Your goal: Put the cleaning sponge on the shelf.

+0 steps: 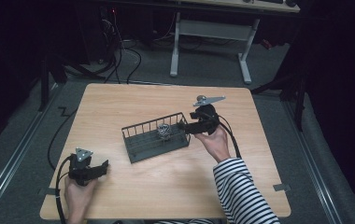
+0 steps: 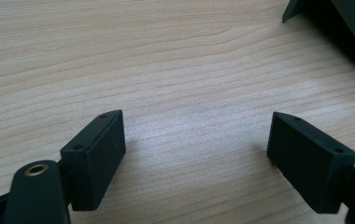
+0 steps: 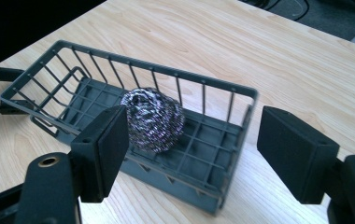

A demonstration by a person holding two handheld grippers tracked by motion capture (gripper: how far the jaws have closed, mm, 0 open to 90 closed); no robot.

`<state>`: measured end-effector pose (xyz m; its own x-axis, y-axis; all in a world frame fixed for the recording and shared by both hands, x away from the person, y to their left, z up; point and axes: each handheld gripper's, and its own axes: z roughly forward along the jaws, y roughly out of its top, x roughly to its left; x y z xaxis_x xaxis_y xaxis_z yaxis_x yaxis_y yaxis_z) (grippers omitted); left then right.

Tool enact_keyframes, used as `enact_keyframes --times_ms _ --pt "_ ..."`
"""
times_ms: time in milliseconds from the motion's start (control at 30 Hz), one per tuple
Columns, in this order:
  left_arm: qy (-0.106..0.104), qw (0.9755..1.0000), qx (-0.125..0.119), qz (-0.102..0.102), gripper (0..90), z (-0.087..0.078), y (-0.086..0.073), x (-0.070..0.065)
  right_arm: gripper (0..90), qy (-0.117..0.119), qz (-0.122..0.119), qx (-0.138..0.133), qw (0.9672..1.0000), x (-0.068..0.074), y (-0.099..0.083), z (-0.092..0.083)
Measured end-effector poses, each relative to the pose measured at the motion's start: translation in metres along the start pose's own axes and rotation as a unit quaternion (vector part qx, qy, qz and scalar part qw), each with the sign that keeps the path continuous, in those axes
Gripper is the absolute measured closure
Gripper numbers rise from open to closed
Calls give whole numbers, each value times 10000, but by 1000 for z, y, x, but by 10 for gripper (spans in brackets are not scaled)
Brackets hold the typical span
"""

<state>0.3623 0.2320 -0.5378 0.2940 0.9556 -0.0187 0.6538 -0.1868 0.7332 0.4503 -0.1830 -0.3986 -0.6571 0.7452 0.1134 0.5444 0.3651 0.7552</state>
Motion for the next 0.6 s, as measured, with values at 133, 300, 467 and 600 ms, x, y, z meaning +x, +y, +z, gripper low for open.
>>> enact_keyframes --times_ms 133,300,467,600 --pt "1 10000 0 0 198 0 0 0 257 -63 44 -45 10000 -7 -5 -9" --pt "0 10000 0 -2 198 0 0 0 259 -139 113 -158 9997 -11 -9 -23" --pt "0 10000 1 0 198 0 0 0 261 -201 121 -236 9994 -15 -12 -34" --pt "1 10000 1 -1 197 0 0 0 270 -271 230 -328 9988 -21 -22 -47"
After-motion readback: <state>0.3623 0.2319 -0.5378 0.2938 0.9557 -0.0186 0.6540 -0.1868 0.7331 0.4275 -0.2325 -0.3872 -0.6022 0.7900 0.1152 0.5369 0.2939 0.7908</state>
